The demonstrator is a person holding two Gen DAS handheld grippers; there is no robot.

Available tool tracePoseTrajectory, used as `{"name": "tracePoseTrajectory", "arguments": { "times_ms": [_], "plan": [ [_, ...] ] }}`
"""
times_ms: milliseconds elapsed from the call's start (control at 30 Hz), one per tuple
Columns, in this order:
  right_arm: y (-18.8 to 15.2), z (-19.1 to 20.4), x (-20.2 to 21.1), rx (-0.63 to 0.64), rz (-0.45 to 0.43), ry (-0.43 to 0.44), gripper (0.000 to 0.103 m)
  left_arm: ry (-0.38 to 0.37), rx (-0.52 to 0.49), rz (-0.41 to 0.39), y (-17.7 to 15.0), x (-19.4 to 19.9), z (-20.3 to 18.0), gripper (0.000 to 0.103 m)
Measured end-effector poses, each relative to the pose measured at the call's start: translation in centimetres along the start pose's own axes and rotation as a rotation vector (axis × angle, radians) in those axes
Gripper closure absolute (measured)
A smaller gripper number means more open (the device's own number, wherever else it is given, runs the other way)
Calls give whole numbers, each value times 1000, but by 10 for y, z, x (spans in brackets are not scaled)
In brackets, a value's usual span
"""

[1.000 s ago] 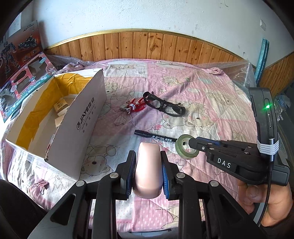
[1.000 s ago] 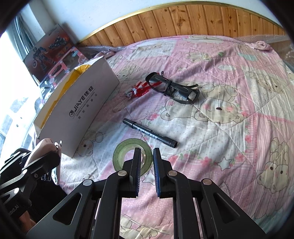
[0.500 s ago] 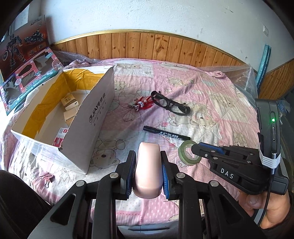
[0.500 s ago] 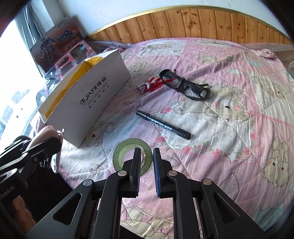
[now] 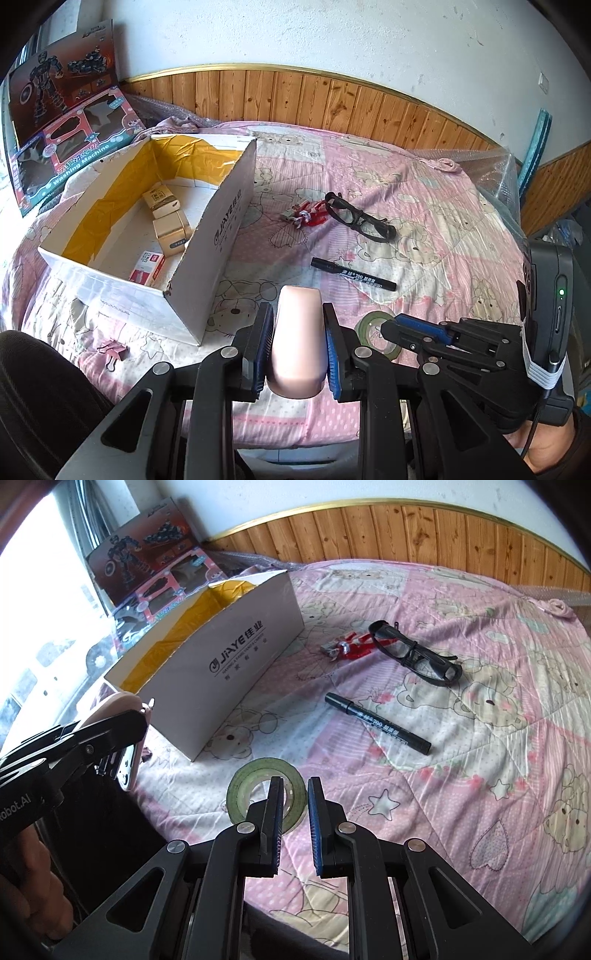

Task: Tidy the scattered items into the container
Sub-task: 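Carry the stapler with the left tool while the right tool carries the tape roll over the box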

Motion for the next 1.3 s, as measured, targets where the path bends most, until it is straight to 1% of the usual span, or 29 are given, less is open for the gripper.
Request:
{"name": "tracePoseTrajectory", "arguments": {
  "times_ms": [233, 533, 967, 1300],
  "plan": [
    [0, 23, 1, 16, 1, 32, 90, -1, 18, -17, 7, 9, 12, 76],
    [9, 44, 1, 28, -6, 62, 90, 2, 52, -45, 21, 17, 31, 76],
    [35, 70, -2, 51, -29, 99, 90, 19, 84, -65, 36, 19, 57, 76],
    [57, 84, -6, 66, -47, 117, 90, 23, 97, -80, 52, 20, 70, 76]
  ]
}}
Point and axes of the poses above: each gripper's, at about its wrist camera, not at the fingertips, and x roughly against the way its jaws point, z to its left, y to its top, the point moved 7 cm from there along -x, roughly the way its jaws point, and after that the axes turned 11 degrees about -z, right-handed, at the moved point
